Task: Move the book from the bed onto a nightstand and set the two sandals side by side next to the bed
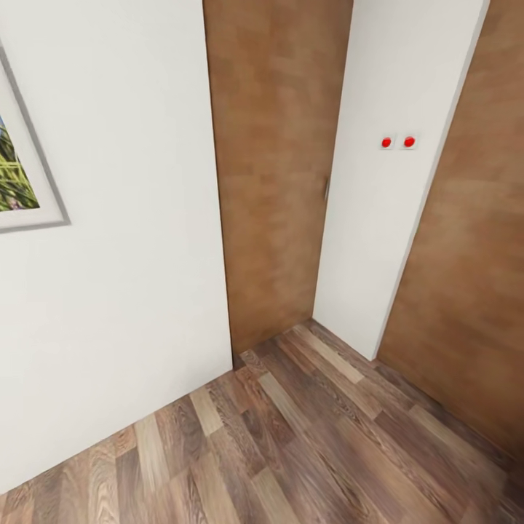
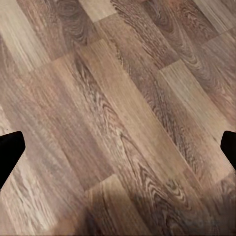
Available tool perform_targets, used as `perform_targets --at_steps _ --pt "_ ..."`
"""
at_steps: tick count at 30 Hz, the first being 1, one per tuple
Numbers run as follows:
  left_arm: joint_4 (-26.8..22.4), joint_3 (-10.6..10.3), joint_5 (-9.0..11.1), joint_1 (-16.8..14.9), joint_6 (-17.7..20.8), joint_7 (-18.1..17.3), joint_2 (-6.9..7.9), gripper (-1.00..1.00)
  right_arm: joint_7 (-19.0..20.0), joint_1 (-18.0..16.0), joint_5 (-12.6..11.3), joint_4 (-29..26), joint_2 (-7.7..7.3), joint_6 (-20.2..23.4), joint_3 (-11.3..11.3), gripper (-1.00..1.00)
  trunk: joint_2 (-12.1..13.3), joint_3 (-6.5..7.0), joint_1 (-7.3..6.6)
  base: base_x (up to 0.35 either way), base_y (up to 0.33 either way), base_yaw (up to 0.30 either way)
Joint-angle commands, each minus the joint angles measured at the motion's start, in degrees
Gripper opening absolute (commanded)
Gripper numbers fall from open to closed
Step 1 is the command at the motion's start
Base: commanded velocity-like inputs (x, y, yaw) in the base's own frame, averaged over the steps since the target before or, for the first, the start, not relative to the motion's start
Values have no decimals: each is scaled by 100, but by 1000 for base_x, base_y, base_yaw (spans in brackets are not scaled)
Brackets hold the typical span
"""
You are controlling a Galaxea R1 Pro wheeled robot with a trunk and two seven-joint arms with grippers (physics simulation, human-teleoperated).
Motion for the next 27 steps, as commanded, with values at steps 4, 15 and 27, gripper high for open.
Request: perform_targets --at_steps 4,15,27 --pt "2 -2 35 -3 -17 -1 1 100 -2 -1 -44 -1 0 -12 0 100 -2 -5 3 327 0 0" --pt "3 -2 35 -3 -17 -1 0 100 -2 -2 -52 -1 0 -10 -7 100 -2 -5 3 326 0 0" --pt "3 -5 35 -3 -17 -1 -6 100 -3 0 -60 1 -4 -10 -12 100 -2 -5 3 224 0 0"
